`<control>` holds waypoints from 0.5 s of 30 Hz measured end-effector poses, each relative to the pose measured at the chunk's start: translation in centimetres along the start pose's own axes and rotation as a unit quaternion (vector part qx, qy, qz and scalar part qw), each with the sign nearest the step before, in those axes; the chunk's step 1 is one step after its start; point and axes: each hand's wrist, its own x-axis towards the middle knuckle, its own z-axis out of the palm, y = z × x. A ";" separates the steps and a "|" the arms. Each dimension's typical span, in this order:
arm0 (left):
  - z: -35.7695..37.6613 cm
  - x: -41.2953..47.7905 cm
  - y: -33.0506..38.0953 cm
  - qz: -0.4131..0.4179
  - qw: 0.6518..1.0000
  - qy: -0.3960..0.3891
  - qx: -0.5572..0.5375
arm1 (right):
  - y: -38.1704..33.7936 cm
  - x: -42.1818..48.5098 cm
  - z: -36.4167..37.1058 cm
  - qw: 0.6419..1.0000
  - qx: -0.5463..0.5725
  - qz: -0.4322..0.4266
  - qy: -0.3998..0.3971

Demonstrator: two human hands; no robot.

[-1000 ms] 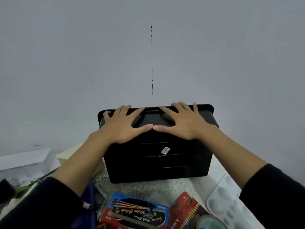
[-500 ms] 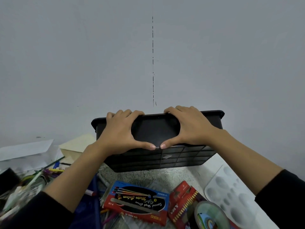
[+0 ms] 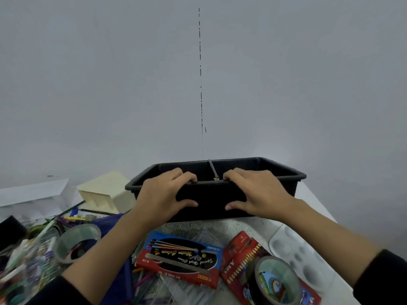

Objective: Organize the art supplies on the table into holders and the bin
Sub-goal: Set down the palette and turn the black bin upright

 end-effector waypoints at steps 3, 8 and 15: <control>2.0 -0.8 -0.2 -0.016 1.000 0.000 -0.012 | 0.4 -0.7 2.2 1.000 0.019 -0.015 0.012; 5.5 -2.4 -0.9 -0.039 0.997 -0.014 -0.071 | 0.5 -1.6 5.6 0.997 0.069 -0.033 -0.009; 8.9 -3.0 -0.9 -0.080 0.986 -0.053 -0.136 | 1.0 -2.0 9.0 0.991 0.118 0.013 -0.057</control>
